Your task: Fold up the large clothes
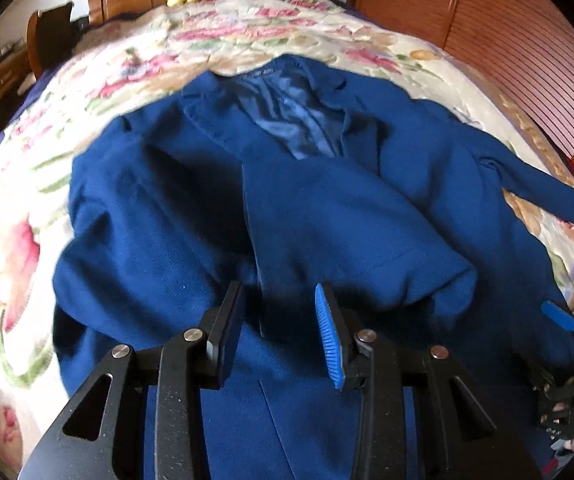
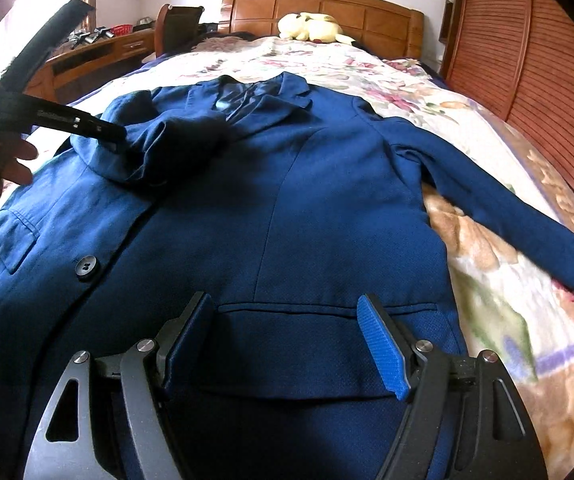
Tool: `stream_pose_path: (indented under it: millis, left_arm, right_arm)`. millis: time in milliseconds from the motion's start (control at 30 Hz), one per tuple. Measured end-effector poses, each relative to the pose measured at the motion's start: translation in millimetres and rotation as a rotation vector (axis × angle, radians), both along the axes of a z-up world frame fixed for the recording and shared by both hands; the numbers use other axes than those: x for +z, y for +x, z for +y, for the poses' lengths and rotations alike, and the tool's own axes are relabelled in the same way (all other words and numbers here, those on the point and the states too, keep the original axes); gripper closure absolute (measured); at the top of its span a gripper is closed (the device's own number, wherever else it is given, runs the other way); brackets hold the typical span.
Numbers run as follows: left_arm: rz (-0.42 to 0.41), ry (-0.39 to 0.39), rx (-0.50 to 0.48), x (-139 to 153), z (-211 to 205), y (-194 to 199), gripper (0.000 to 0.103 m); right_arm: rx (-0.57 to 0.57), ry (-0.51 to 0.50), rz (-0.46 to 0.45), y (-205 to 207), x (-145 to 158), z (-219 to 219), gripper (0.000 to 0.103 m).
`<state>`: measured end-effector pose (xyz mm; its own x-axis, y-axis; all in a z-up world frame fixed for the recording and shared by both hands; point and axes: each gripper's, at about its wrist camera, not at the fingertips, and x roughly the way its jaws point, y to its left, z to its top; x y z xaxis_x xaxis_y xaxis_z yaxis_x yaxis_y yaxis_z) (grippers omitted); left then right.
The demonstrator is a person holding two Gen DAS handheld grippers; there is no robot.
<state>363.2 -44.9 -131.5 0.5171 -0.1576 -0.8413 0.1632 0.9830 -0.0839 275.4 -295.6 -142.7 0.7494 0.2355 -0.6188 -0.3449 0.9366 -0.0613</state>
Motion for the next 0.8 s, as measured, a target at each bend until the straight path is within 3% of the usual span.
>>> stream_pose_path:
  millis: [233, 300, 333, 367, 400, 800]
  left_arm:
    - [0.009, -0.010, 0.008, -11, -1, -2, 0.066]
    - [0.017, -0.039, -0.008, -12, -1, -1, 0.081]
    - [0.017, -0.037, -0.013, -11, -2, -1, 0.084]
    - [0.001, -0.015, -0.023, -7, -5, -2, 0.094]
    - [-0.013, -0.005, -0.038, -4, -8, -4, 0.095]
    - [-0.234, -0.044, -0.254, 105, -87, -47, 0.096]
  right_arm:
    - [0.001, 0.001, 0.002, 0, 0, 0, 0.027]
    - [0.000, 0.001, 0.002, 0, 0, 0, 0.027]
    - [0.000, 0.001, 0.002, 0, 0, 0, 0.027]
    - [0.000, 0.001, 0.002, 0, 0, 0, 0.027]
    - [0.000, 0.001, 0.002, 0, 0, 0, 0.027]
    - [-0.057, 0.075, -0.014, -1, 10, -18, 0.027]
